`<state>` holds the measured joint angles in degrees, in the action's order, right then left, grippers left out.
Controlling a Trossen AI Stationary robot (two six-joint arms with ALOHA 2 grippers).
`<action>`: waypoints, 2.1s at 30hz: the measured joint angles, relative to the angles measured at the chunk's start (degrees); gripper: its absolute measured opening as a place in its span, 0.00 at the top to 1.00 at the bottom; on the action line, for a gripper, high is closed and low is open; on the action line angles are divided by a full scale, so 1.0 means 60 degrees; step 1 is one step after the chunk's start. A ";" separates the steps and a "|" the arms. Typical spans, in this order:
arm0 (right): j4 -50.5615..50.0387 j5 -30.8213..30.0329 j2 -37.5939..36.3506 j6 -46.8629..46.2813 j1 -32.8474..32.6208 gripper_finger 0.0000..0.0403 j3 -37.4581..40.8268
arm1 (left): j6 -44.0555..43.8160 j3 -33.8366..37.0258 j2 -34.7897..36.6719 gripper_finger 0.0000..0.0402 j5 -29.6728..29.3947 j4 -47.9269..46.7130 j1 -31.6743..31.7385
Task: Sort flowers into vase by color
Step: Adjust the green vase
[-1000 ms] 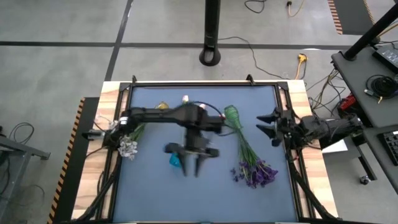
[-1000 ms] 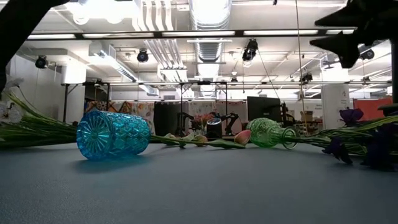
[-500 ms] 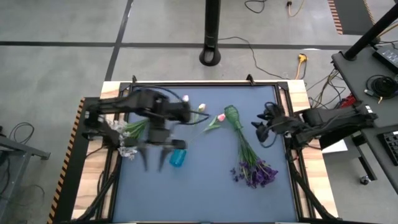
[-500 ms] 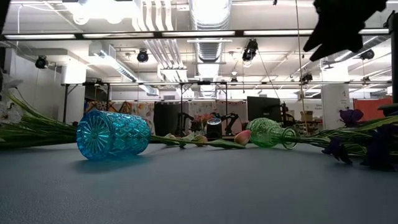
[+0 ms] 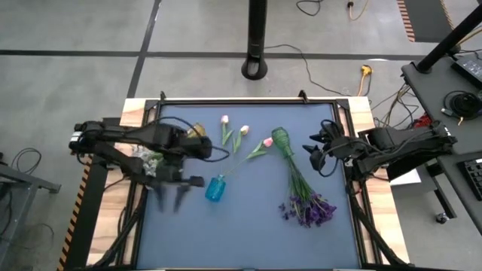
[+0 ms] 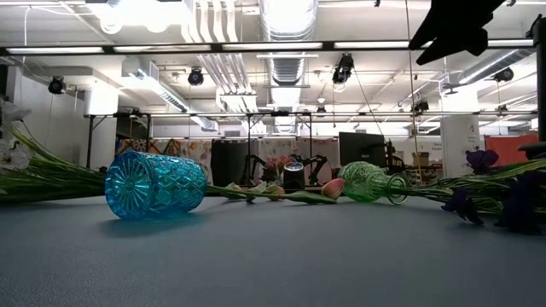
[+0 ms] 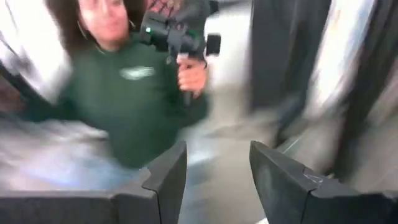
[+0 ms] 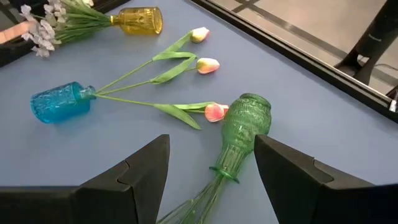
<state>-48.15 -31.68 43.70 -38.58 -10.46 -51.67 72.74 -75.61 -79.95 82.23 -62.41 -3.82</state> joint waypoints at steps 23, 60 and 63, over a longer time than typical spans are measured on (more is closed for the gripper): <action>-0.0384 -0.0150 -0.0015 0.0304 0.0000 0.44 0.0054 | -1.5187 0.0403 -0.2237 0.60 -0.7111 0.9888 0.3320; 0.0676 0.0531 0.1584 -0.0637 0.0530 0.44 0.0057 | -1.3229 0.4826 0.5470 0.60 -1.0115 1.1226 0.1125; 0.1119 0.0541 0.1621 -0.0686 0.0732 0.44 0.0057 | -1.2691 0.4309 0.5598 0.60 -1.0119 0.9593 0.1117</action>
<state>-41.44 -28.43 53.43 -42.70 -6.07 -51.33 -3.41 -49.75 -46.35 21.51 -4.86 2.89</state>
